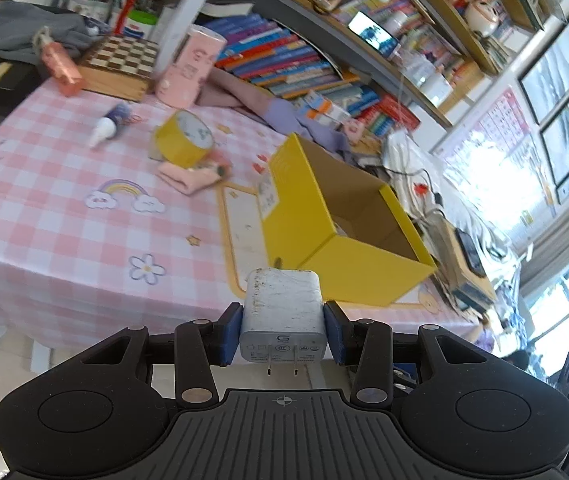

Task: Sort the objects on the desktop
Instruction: 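Lift the charger and blue object and carry both toward the yellow box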

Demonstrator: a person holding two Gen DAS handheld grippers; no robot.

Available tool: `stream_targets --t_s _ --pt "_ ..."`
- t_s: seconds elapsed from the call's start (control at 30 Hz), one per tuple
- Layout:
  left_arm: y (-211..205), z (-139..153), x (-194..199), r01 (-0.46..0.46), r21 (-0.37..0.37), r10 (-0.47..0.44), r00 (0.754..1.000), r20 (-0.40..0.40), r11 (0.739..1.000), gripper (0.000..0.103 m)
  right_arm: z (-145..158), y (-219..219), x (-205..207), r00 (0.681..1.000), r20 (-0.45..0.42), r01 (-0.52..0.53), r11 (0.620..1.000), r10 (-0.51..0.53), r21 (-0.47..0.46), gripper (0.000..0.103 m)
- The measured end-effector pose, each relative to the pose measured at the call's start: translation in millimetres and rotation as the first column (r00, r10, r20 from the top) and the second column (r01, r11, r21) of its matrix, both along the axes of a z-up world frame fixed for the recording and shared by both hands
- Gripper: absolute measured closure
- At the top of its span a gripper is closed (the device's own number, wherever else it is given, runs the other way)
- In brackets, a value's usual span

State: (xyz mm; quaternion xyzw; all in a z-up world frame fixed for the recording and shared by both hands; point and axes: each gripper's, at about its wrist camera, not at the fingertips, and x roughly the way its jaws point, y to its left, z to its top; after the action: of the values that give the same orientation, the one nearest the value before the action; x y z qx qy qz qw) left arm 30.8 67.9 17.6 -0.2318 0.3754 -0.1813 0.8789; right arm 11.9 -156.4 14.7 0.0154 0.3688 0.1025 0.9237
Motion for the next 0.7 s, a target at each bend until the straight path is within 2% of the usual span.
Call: stream_targets --t_s 0.27,0.7 --pt "-16.6 0.3 7.5 0.052 0.007 -0.052 0.999 -0.005 0.999 0.061 -3.3 -18.7 -3.4 0.998 -0.02 0.067 0.998 -0.067 0.019 0.073" --pt "-35.2 3.2 18.3 0.092 0.016 -0.092 0.996 -0.004 0.996 0.061 -3.2 -35.6 2.6 0.994 -0.013 0.105 0.994 -0.105 0.021 0.073"
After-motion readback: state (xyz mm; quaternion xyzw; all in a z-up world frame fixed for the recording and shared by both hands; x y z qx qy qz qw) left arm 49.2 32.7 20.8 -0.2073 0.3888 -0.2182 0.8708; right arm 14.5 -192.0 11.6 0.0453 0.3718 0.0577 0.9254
